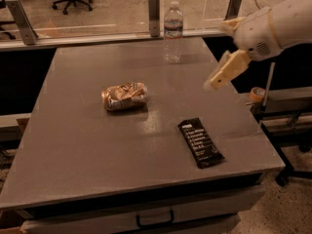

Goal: Knock orange can over

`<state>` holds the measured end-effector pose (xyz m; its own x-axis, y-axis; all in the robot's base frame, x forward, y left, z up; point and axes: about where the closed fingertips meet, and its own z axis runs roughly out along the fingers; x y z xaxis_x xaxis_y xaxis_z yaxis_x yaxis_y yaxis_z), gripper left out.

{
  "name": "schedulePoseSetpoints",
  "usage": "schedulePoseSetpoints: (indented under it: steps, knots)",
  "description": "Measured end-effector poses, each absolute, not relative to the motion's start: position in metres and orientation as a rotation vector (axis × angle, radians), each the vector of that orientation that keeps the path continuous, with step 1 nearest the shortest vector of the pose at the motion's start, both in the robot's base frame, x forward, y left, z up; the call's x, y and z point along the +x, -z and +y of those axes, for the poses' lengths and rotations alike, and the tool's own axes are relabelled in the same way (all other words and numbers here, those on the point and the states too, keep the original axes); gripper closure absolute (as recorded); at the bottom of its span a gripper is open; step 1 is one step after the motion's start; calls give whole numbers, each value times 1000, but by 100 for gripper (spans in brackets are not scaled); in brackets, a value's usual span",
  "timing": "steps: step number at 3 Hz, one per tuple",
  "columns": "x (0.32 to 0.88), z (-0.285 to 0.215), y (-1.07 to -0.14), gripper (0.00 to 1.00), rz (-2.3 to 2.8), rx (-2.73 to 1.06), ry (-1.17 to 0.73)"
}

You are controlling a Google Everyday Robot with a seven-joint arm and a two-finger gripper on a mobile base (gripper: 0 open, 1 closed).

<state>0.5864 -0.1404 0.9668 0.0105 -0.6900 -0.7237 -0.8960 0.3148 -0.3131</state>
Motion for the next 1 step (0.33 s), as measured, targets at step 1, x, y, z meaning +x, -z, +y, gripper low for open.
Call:
schedulePoseSetpoints:
  steps: [1]
  knots:
    - [591, -146, -984, 0, 1715, -1416, -277]
